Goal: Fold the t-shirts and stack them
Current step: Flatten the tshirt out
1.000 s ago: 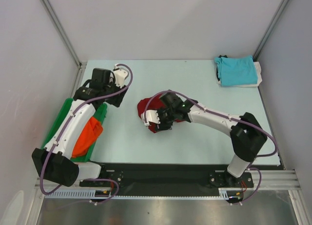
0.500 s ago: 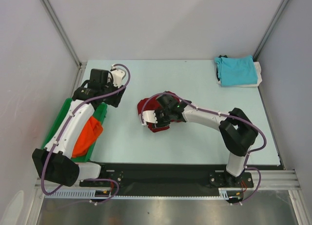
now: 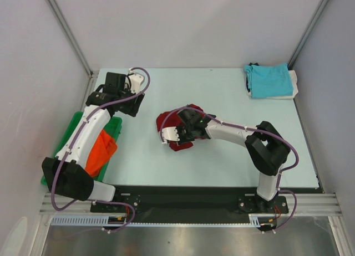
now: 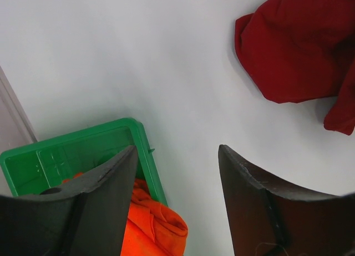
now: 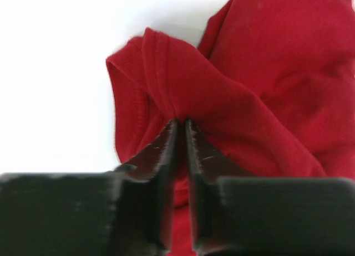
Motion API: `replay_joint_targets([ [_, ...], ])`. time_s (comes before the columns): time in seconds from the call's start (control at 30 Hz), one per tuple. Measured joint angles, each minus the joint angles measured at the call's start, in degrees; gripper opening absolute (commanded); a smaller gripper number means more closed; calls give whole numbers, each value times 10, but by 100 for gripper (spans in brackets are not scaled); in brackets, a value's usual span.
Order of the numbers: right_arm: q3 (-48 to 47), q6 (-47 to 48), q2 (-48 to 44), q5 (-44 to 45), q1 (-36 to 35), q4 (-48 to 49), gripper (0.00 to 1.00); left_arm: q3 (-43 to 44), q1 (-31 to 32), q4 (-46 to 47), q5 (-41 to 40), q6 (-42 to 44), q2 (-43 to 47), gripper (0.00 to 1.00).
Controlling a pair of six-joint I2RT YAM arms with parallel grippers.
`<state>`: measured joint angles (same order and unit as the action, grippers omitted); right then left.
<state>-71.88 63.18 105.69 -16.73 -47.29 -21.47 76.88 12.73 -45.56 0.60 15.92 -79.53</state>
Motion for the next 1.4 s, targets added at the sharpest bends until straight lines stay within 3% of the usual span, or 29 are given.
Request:
replay_joint_targets([
  [0.07, 0, 0, 0, 2, 1, -3, 0, 8, 0, 0, 0, 0, -7, 66],
  [0.27, -14, -2, 0, 2, 12, -18, 0, 22, 0, 0, 0, 0, -21, 65],
  [0.47, -87, -13, -6, 5, 45, -30, 0, 25, 0, 1, 0, 1, -27, 65],
  [1.03, -560, -32, -38, 30, 164, -43, 0, 119, 27, 4, 25, 2, -64, 64],
  [1.13, -548, -37, -50, 38, 194, -30, 0, 120, 55, 3, 37, 6, -79, 64],
  [1.4, -309, -60, -82, 68, 228, -38, 0, 97, 114, 24, 103, 2, -146, 54],
])
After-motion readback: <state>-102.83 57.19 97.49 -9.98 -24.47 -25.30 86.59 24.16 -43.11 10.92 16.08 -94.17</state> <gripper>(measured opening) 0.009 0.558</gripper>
